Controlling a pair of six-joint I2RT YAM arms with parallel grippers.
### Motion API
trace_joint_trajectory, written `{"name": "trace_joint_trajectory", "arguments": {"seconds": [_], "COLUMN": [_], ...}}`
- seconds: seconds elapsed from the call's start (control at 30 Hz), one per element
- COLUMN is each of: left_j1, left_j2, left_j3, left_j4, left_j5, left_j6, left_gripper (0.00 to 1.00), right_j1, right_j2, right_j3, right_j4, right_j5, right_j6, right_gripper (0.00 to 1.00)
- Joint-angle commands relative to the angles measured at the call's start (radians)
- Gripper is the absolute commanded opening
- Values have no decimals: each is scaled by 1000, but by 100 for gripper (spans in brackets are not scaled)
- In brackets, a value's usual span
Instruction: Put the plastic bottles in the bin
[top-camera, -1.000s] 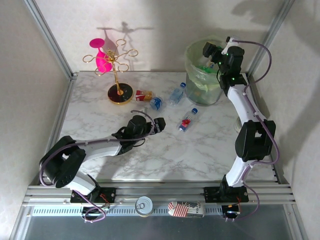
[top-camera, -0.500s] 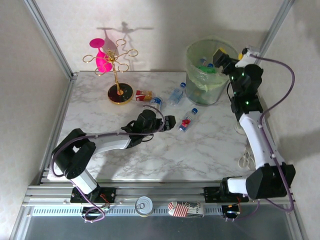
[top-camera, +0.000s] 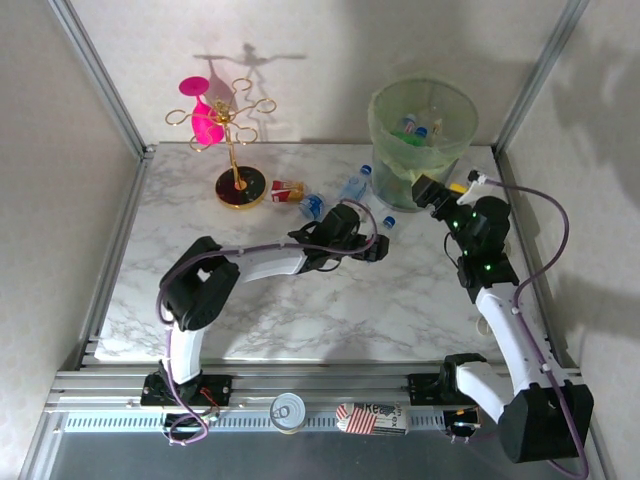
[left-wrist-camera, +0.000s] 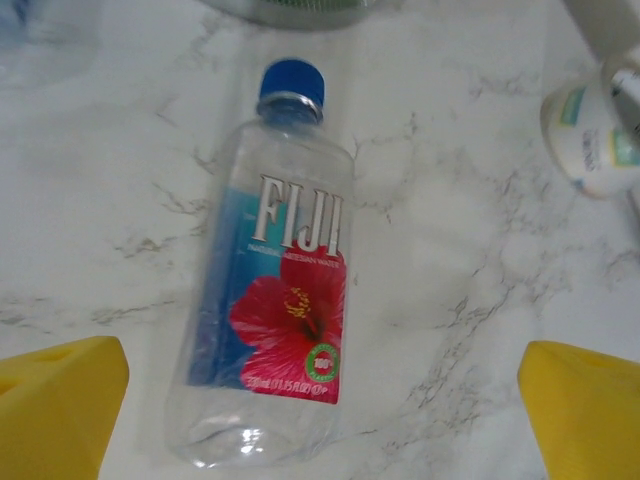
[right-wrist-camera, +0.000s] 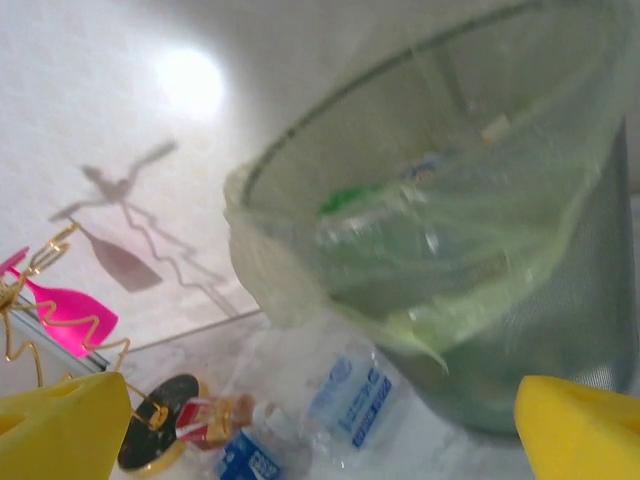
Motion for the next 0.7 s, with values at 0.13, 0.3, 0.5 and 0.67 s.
{"name": "trace_joint_trajectory", "arguments": {"seconds": [0.13, 0.3, 0.5, 0.67], "left_j1": [-22, -24, -24, -24], "left_j2": [124, 185, 266, 294], "left_j3": [151, 195, 274, 310], "left_j4": [-202, -218, -245, -246], "left_j5": [-74, -109, -130, -124], "left_j6": [62, 76, 92, 100], "left_gripper": [97, 96, 91, 81], "right_j1": [2, 2, 0, 0], "right_j2": [1, 16, 15, 6], "right_j3": [-146, -170, -152, -152], "right_j4": [12, 37, 33, 26], "right_j5": [-8, 0, 4, 6], "right_j6": [83, 101, 92, 89], "right_gripper": [99, 99, 99, 99]}}
